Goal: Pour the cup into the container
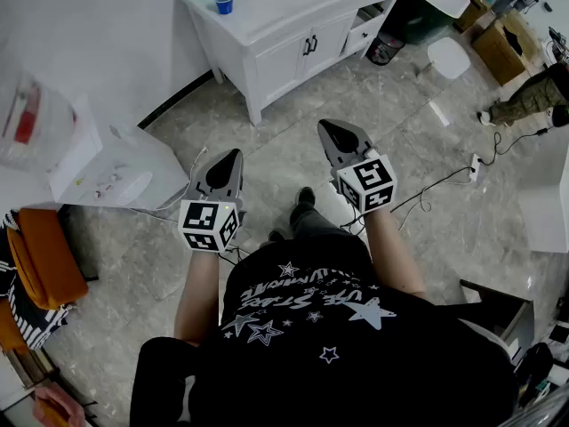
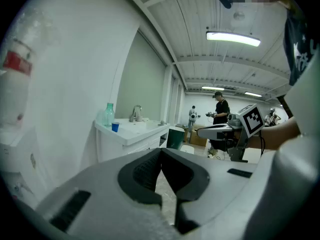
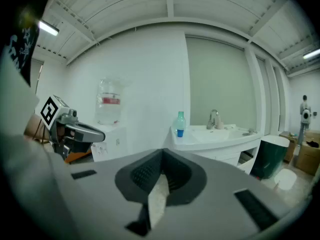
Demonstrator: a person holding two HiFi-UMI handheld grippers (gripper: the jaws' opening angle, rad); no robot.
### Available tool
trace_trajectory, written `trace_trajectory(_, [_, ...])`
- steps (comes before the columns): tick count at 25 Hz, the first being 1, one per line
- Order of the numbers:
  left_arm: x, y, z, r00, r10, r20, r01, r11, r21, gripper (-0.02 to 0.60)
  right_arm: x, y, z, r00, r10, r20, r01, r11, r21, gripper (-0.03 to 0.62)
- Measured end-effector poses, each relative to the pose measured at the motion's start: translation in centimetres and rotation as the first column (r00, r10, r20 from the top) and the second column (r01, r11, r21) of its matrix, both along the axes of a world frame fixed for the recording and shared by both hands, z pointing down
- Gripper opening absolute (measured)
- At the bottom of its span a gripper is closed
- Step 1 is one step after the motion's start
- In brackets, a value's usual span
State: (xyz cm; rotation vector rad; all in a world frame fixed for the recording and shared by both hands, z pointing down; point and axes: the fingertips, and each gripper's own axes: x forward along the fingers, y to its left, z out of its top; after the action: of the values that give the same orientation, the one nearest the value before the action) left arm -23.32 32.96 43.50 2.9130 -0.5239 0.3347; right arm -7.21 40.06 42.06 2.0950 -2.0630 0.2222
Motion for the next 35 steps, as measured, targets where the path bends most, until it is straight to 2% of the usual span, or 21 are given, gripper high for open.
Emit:
trace_trajectory(9, [-1.2,-0.7,1.2,0.999,-0.037,0.003,0.037,0.999,-0.032,0.011,-1.0,0.3,0.5,1.0,-0.004,0.006,0.004,1.0,-0.012,0.006])
trace_trajectory(18, [-2.3,-0.3,1.3,1.0,-0.026,0.007,0.026,0.999,-0.031,0.011,-0.5,1.2,0.5,0.992,0.095,0.083,-0.096,0.995,0.015,0.006])
trace_trajectory(21, [-2.8,-0.9,1.3,0.999,-0.054,-0.004,0.054,0.997,-0.049,0.011,-0.6,0.8,0.2,0.992,0.079,0.101,-0.083,0.996,0.039,0.008])
trace_trajectory(24, [-2.8,-1.4,1.5,0.998,-0.063,-0.004,0.062,0.996,-0.06,0.011,-0.6,-0.4,-0.1,0.993,0.052,0.105,-0.059,0.996,0.061,0.042])
trace_trajectory(29, [-1.8,-3.2,2.0,0.997,-0.082,0.008,0.083,0.995,-0.057,0.011,0.6,-3.3,0.5,0.993,0.026,0.118,-0.034,0.997,0.064,0.182])
trace_trajectory(35, [0.4,-8.0,2.3,0.988,-0.151,0.029,0.152,0.987,-0.055,0.011,3.1,-9.6,1.3,0.99,-0.061,0.129,0.056,0.998,0.042,0.226])
